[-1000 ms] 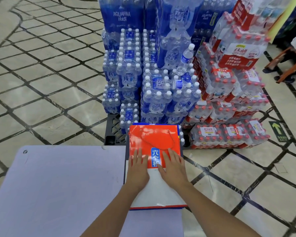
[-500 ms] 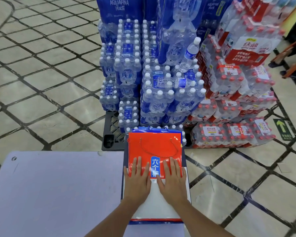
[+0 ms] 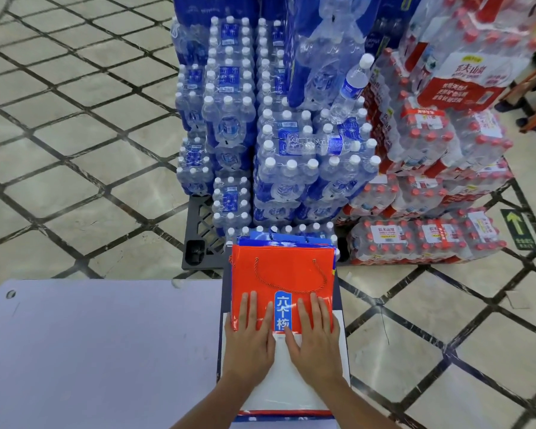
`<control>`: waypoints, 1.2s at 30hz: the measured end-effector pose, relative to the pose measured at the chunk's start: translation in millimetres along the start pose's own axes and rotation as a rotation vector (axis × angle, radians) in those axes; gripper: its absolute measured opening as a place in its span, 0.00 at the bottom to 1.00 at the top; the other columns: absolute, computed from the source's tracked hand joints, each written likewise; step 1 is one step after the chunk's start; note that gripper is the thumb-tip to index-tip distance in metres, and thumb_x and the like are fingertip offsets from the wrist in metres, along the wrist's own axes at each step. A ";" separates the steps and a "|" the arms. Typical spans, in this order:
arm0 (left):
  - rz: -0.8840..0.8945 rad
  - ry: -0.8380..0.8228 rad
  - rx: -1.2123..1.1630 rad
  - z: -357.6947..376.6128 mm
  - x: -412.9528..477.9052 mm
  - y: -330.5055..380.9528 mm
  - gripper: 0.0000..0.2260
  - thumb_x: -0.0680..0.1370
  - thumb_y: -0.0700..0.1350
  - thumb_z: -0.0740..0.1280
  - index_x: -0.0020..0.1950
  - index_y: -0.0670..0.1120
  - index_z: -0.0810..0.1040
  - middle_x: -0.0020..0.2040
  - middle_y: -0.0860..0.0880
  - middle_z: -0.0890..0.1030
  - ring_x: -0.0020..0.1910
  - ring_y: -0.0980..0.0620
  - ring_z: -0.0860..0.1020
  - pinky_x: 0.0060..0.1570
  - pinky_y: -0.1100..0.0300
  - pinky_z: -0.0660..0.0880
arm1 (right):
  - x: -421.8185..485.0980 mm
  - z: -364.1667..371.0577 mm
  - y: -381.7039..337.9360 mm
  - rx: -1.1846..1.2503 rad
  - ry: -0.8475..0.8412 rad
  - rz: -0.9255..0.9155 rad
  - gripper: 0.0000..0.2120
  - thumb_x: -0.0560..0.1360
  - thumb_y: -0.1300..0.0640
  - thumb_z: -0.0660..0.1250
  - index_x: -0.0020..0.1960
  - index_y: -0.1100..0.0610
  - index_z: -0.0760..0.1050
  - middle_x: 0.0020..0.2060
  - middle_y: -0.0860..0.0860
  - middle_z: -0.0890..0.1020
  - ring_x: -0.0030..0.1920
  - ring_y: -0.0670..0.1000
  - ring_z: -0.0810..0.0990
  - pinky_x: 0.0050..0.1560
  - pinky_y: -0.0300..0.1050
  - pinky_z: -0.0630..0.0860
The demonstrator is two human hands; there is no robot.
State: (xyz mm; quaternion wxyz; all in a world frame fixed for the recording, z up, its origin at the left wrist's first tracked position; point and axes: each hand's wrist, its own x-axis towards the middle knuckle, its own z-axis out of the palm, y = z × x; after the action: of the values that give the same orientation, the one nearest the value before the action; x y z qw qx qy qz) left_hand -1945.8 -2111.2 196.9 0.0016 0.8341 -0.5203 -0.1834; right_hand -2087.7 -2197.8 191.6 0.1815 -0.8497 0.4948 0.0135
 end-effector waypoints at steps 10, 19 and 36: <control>-0.135 0.218 -0.444 -38.4 6.0 -3.3 0.28 0.70 0.45 0.76 0.68 0.49 0.73 0.71 0.43 0.68 0.67 0.43 0.70 0.60 0.40 0.75 | 19.2 -40.4 2.4 0.610 0.037 0.455 0.48 0.63 0.45 0.80 0.75 0.46 0.57 0.70 0.50 0.67 0.69 0.53 0.68 0.67 0.61 0.71; -0.436 0.073 -1.197 -80.0 46.0 -16.9 0.30 0.57 0.52 0.77 0.56 0.61 0.69 0.51 0.59 0.78 0.50 0.57 0.79 0.50 0.54 0.79 | 87.2 -79.7 22.6 1.083 -0.270 0.505 0.36 0.58 0.54 0.82 0.62 0.47 0.73 0.52 0.51 0.84 0.48 0.52 0.85 0.49 0.52 0.83; -0.239 -0.129 -1.443 -71.8 26.9 -20.3 0.38 0.65 0.49 0.77 0.70 0.63 0.61 0.61 0.50 0.79 0.56 0.49 0.81 0.52 0.46 0.80 | 66.4 -97.3 17.4 1.219 -0.271 0.479 0.41 0.67 0.67 0.77 0.69 0.41 0.62 0.55 0.49 0.81 0.52 0.51 0.82 0.42 0.46 0.80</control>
State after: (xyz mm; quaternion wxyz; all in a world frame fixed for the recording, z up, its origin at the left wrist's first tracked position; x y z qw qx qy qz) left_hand -1895.5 -2138.8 251.7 0.4998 0.6640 -0.1747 -0.5280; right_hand -2083.8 -2292.3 263.9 0.6817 -0.4527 0.5617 -0.1220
